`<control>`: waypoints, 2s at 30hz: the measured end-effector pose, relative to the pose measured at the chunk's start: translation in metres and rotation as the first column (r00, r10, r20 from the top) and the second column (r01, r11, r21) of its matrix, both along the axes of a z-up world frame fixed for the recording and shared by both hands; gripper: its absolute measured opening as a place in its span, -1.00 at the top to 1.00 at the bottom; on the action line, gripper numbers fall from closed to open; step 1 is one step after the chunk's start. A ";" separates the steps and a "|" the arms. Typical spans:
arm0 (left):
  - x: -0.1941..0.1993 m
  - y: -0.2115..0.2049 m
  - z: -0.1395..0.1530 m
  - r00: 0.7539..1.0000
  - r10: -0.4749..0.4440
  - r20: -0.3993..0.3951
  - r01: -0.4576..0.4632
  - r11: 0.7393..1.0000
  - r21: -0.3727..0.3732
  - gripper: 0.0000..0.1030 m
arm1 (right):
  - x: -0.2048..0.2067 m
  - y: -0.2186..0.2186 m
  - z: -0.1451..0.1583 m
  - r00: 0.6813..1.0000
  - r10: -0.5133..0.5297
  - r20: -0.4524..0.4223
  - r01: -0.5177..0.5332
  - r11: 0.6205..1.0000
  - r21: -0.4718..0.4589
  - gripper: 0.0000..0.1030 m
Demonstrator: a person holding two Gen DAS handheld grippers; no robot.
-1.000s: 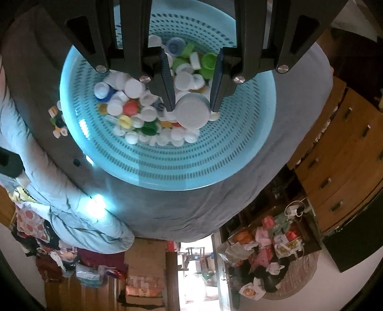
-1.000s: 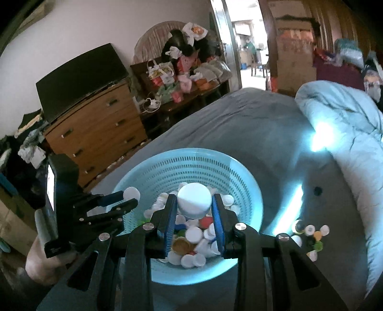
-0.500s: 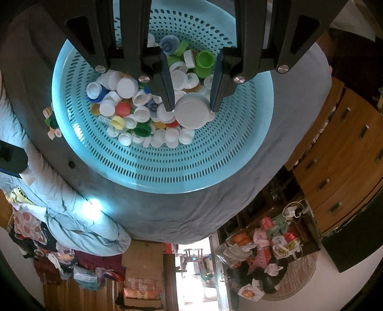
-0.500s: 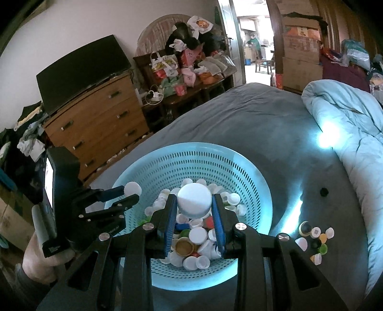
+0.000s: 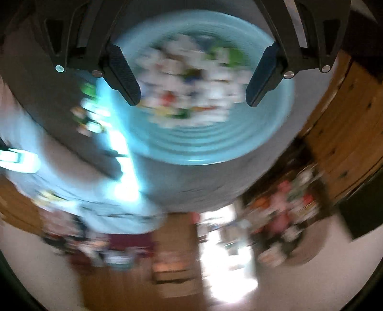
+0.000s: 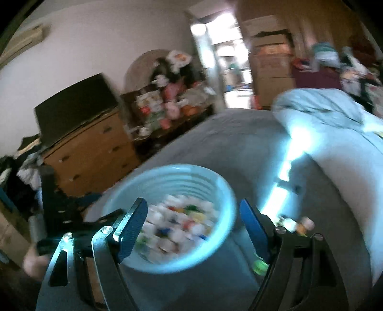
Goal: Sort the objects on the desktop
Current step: 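Return to the pile and grasp a green cap with the left tool, then grasp a dark cap with the right tool while the left tool holds the green cap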
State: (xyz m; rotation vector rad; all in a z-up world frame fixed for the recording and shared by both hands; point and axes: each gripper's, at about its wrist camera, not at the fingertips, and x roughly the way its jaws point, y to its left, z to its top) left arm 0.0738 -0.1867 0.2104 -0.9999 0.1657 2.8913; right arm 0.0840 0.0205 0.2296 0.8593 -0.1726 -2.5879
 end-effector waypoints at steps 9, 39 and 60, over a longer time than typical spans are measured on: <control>0.013 0.138 -0.098 0.930 -0.343 0.130 0.321 0.932 0.166 -0.58 | 0.072 0.133 -0.146 0.911 -0.253 0.326 0.260 0.965 0.022 -0.46; -0.067 0.168 -0.193 0.952 -0.215 0.216 0.195 0.975 0.108 0.42 | -0.004 0.174 -0.164 0.939 -0.190 0.287 0.212 0.976 -0.046 -0.28; -0.073 0.167 -0.202 0.950 -0.228 0.213 0.196 0.967 0.160 0.40 | -0.317 0.087 -0.204 0.931 -0.181 0.317 0.088 0.954 0.286 -0.08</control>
